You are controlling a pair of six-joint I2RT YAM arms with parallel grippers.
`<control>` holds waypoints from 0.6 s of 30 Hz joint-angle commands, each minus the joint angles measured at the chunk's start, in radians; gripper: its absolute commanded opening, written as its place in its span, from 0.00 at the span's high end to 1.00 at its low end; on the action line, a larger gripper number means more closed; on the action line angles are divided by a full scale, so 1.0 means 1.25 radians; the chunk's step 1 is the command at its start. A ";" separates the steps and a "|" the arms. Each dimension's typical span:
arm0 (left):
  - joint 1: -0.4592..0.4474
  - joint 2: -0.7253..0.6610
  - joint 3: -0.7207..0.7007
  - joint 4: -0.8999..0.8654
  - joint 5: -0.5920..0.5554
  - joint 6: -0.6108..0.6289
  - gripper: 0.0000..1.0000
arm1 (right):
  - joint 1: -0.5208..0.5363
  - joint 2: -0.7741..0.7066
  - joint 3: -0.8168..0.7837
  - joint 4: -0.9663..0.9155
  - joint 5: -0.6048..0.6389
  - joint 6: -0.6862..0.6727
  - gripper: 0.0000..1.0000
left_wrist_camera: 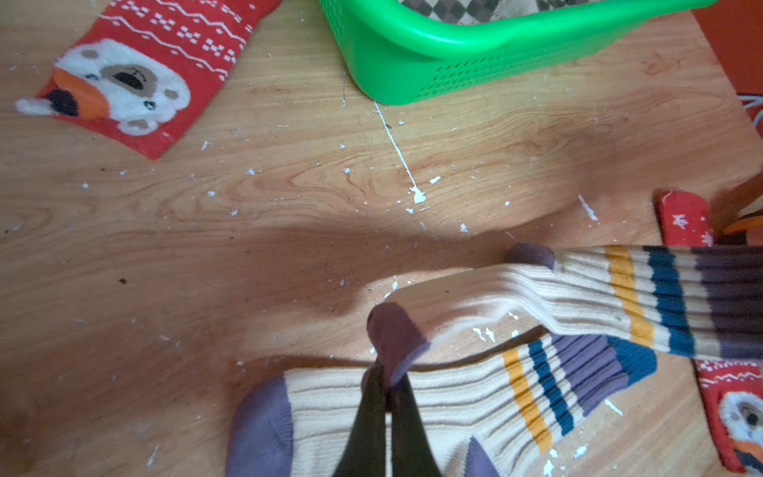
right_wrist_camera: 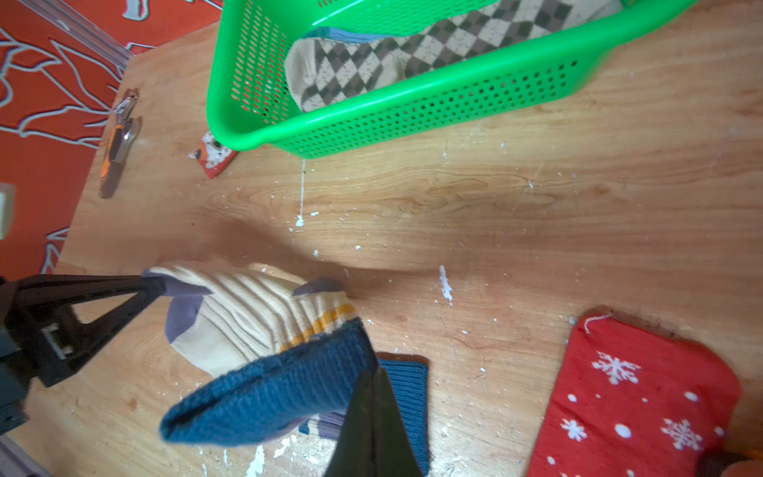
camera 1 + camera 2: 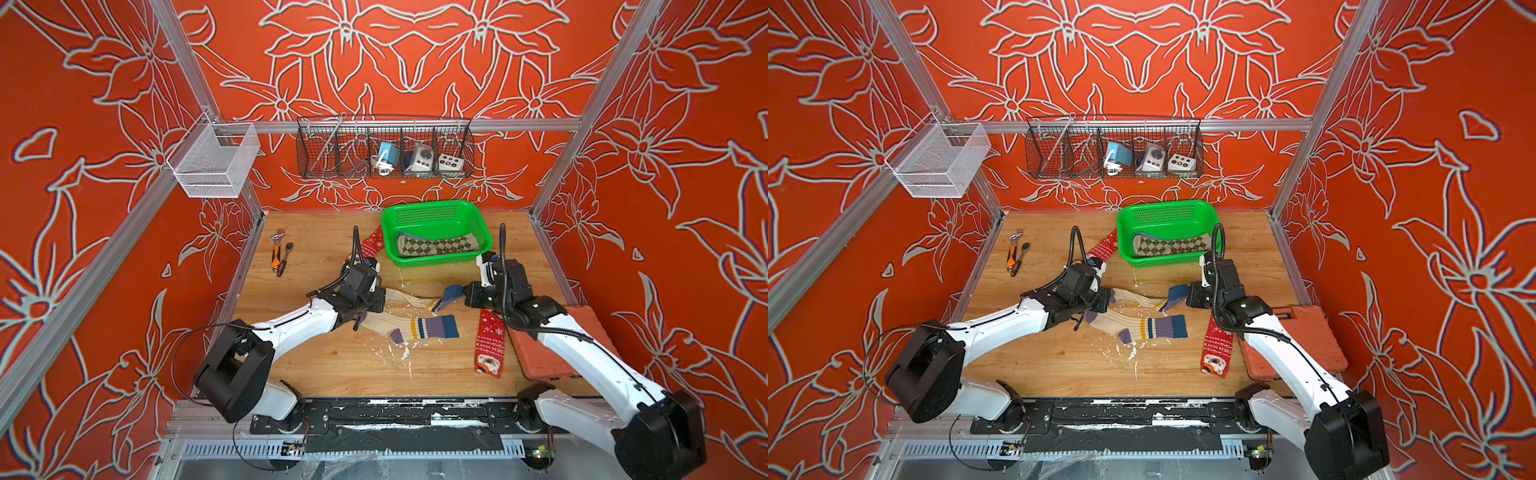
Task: Place the socks together as a pair
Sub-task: Place the sock at the center of the board.
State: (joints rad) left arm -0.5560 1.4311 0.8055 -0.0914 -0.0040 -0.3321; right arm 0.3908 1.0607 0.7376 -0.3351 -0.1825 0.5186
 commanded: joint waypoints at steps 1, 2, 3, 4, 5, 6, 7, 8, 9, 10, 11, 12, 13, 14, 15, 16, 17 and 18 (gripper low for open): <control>0.004 -0.046 -0.017 -0.028 -0.007 0.000 1.00 | -0.006 -0.044 -0.017 0.020 -0.027 0.024 1.00; 0.003 -0.071 -0.033 -0.019 -0.002 -0.008 1.00 | -0.006 -0.059 -0.021 0.016 -0.042 0.030 1.00; 0.003 -0.104 -0.054 -0.008 0.005 -0.018 1.00 | -0.006 -0.078 -0.026 0.010 -0.061 0.038 1.00; 0.003 -0.139 -0.073 0.001 0.013 -0.031 1.00 | -0.006 -0.096 -0.032 0.003 -0.080 0.047 1.00; 0.003 -0.169 -0.091 0.009 0.027 -0.038 1.00 | -0.006 -0.114 -0.038 -0.001 -0.099 0.057 1.00; 0.003 -0.206 -0.108 0.013 0.041 -0.048 1.00 | -0.006 -0.133 -0.043 -0.008 -0.116 0.069 1.00; 0.003 -0.242 -0.122 0.013 0.055 -0.059 1.00 | -0.006 -0.149 -0.045 -0.018 -0.134 0.078 1.00; 0.003 -0.273 -0.134 0.016 0.069 -0.069 1.00 | -0.006 -0.162 -0.047 -0.024 -0.149 0.087 1.00; 0.003 -0.308 -0.147 0.018 0.083 -0.081 1.00 | -0.006 -0.174 -0.048 -0.032 -0.170 0.094 1.00; 0.003 -0.342 -0.156 0.021 0.104 -0.091 1.00 | -0.006 -0.182 -0.049 -0.039 -0.196 0.100 1.00; 0.003 -0.376 -0.167 0.025 0.124 -0.100 1.00 | -0.006 -0.187 -0.049 -0.044 -0.212 0.106 1.00; 0.003 -0.402 -0.176 0.026 0.143 -0.110 1.00 | -0.006 -0.190 -0.047 -0.055 -0.228 0.112 1.00; 0.003 -0.420 -0.182 0.020 0.156 -0.114 1.00 | -0.006 -0.191 -0.048 -0.058 -0.247 0.117 1.00; 0.002 -0.428 -0.186 0.012 0.165 -0.118 1.00 | -0.006 -0.191 -0.052 -0.058 -0.259 0.122 1.00; 0.002 -0.434 -0.191 0.002 0.168 -0.118 1.00 | -0.006 -0.191 -0.060 -0.056 -0.270 0.128 1.00; 0.002 -0.436 -0.200 0.001 0.166 -0.118 1.00 | -0.006 -0.190 -0.070 -0.051 -0.272 0.134 1.00; 0.001 -0.433 -0.210 0.002 0.159 -0.118 1.00 | -0.006 -0.188 -0.080 -0.044 -0.272 0.138 1.00; 0.002 -0.426 -0.221 0.006 0.145 -0.119 1.00 | -0.006 -0.184 -0.092 -0.035 -0.268 0.143 1.00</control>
State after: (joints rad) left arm -0.5560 0.8871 0.5632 -0.0788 0.1638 -0.4572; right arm 0.3904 0.8288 0.6594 -0.3740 -0.4736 0.6525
